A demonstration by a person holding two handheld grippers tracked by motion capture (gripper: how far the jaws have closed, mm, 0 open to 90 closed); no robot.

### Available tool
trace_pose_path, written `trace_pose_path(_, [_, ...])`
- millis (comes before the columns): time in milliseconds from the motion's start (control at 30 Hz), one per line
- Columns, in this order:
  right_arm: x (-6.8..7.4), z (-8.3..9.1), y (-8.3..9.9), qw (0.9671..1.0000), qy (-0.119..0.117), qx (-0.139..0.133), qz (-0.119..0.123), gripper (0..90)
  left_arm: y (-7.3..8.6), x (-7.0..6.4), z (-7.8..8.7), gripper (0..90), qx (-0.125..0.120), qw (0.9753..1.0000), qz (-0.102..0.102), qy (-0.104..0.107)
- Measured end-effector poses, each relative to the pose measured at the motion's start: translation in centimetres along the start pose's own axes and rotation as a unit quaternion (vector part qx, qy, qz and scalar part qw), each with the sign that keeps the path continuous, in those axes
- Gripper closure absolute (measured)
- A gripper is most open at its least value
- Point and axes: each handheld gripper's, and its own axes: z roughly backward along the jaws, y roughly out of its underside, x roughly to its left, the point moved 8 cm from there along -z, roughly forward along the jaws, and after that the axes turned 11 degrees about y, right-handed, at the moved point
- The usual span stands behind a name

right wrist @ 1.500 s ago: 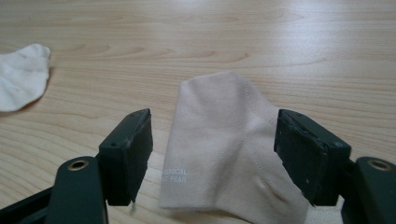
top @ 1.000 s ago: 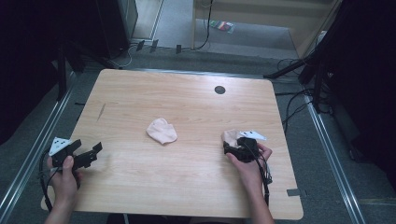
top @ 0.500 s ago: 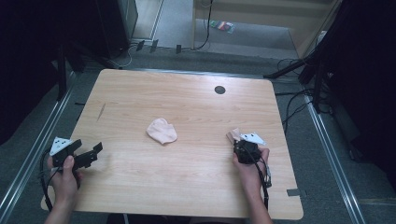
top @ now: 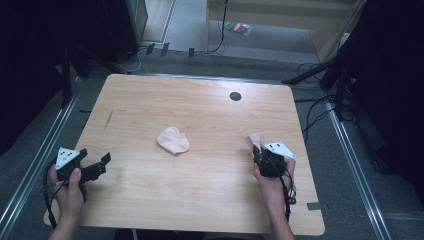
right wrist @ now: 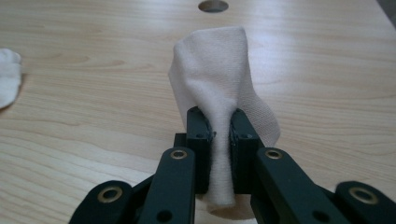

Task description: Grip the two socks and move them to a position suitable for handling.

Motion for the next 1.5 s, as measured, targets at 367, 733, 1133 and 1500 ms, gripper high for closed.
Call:
trace_pose_path(367, [1.5,3.6,-1.5,0.9992,-0.029,-0.025,-0.009,82.6,-0.2,-5.4,0.2,13.4,-0.007,0.9987,-0.033,0.039])
trace_pose_path(733, [5.1,5.1,-0.9,0.9977,-0.063,-0.025,0.007,82.5,0.3,-11.5,-1.2,12.9,-0.014,0.9906,-0.063,0.120])
trace_pose_path(1133, [9.5,5.4,1.1,0.9951,-0.094,-0.008,0.029,82.4,1.3,-15.6,-2.9,12.7,0.001,0.9810,-0.092,0.171])
trace_pose_path(1500, [14.0,5.4,3.3,0.9911,-0.121,0.011,0.054,82.0,1.6,-16.0,-3.0,12.7,0.010,0.9789,-0.088,0.184])
